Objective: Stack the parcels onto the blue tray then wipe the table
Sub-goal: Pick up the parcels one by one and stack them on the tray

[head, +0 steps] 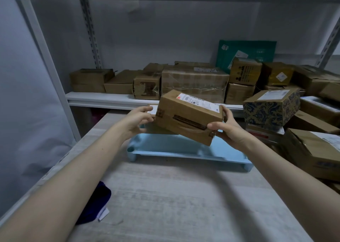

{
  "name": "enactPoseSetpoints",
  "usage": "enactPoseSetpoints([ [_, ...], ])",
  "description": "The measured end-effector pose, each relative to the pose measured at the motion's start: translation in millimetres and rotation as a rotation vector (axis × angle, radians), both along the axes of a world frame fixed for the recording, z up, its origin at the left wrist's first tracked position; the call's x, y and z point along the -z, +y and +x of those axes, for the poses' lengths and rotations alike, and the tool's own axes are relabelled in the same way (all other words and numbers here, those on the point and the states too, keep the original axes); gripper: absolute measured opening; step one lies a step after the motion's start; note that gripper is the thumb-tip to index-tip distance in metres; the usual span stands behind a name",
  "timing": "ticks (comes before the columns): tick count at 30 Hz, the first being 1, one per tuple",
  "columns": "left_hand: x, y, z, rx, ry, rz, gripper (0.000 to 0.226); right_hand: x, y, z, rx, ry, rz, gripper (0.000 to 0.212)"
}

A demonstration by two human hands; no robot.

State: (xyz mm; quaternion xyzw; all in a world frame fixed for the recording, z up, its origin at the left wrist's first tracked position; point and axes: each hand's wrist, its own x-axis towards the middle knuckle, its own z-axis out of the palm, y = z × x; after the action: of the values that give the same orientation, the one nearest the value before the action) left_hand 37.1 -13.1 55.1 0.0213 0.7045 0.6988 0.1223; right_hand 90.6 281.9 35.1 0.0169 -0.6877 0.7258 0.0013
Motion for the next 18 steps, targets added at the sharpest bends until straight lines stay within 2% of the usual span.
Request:
enactPoseSetpoints([
  [4,6,6,-12,-0.185,-0.024,-0.107,0.034,2,10,-3,0.053,0.012,-0.024,0.106],
  [10,11,9,-20,-0.333,-0.081,-0.120,0.011,11,-2,-9,-0.116,0.036,0.082,0.117],
  [14,13,-2,-19,-0.330,-0.088,-0.175,0.022,20,-18,-17,-0.224,0.063,0.207,0.121],
  [18,10,-10,-17,-0.290,-0.105,-0.222,0.031,31,-31,-26,-0.208,0.053,0.280,0.134],
])
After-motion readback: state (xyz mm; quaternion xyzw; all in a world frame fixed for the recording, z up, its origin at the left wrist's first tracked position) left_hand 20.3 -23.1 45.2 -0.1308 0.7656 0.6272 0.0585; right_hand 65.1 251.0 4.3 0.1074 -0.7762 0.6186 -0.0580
